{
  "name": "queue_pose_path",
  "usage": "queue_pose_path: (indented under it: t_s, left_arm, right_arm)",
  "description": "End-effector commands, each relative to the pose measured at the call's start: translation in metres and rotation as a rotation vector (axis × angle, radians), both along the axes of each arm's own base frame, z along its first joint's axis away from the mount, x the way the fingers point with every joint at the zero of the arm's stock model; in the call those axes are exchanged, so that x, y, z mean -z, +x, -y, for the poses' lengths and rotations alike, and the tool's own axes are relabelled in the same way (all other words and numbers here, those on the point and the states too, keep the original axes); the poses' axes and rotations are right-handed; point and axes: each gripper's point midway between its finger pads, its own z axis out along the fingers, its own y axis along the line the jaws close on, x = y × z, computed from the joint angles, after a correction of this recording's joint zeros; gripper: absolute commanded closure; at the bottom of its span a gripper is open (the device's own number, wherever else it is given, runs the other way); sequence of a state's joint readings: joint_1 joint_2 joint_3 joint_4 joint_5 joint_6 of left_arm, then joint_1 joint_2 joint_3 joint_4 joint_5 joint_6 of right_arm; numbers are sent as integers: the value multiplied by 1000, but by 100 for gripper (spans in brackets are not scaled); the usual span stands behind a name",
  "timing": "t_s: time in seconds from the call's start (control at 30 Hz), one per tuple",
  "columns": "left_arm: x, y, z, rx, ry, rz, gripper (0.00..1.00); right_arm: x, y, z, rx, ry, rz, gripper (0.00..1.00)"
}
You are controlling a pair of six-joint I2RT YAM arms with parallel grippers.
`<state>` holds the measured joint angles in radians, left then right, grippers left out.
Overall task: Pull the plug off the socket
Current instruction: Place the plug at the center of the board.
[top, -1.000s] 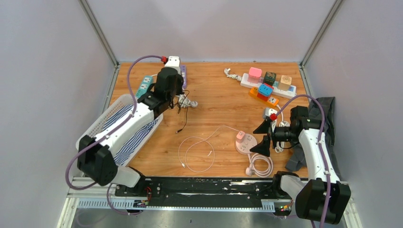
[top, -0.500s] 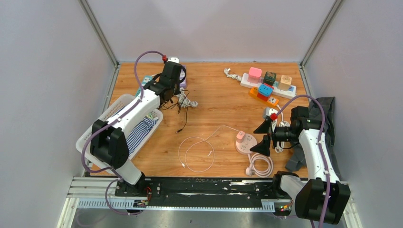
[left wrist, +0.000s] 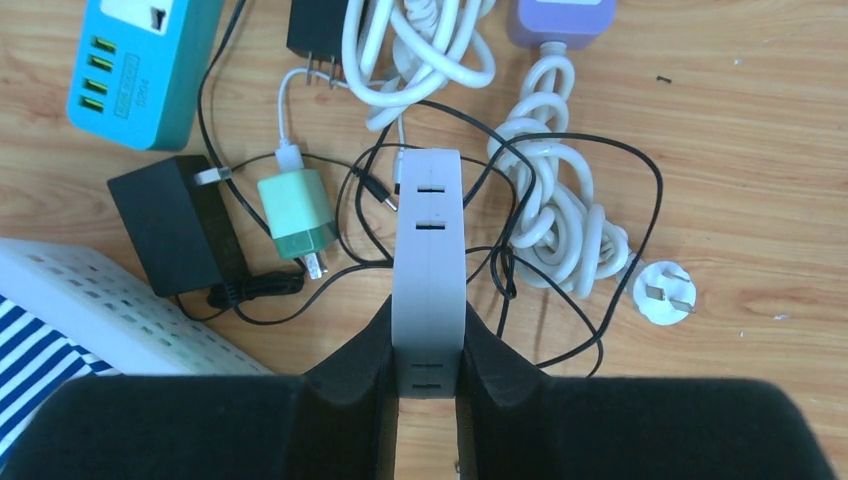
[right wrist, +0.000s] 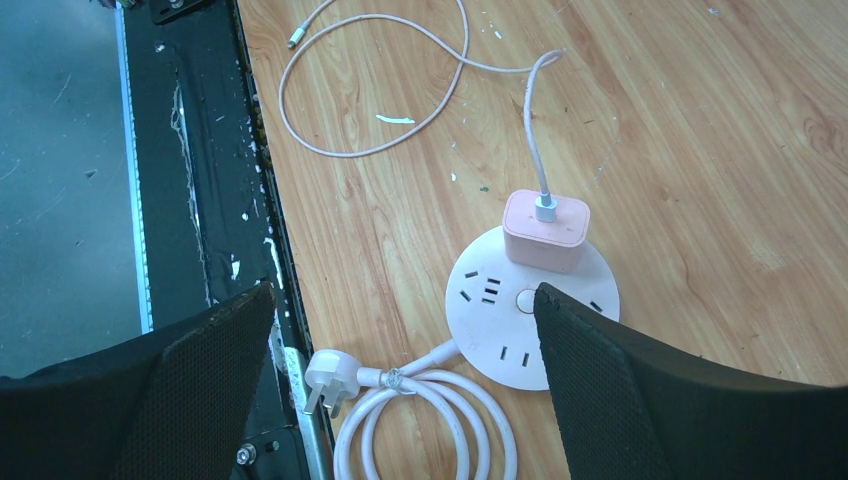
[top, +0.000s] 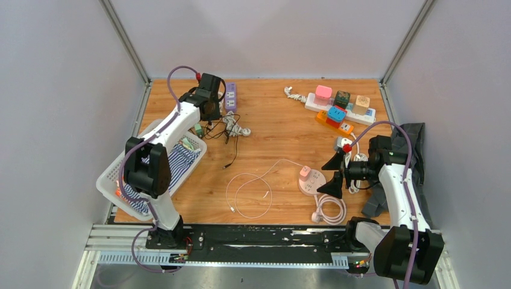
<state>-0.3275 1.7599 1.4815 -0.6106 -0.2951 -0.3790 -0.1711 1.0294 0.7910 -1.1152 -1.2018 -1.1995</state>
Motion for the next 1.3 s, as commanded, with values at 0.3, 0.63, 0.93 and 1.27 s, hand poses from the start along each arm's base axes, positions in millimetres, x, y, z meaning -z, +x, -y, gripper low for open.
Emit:
queue_pose_path:
  t_s: [0.3, 0.63, 0.93, 1.27]
  left_arm:
    - [13, 1, -8, -39, -112, -77, 84]
    - [14, 0, -11, -51, -115, -79, 74]
    - [12, -1, -13, -64, -111, -72, 67]
    - [11, -2, -13, -59, -114, -71, 67]
  right_arm:
    - [2, -2, 2, 17, 6, -12, 0]
    - [2, -2, 2, 18, 6, -10, 0]
    - [2, -2, 2, 18, 6, -10, 0]
    - [2, -3, 2, 18, 6, -11, 0]
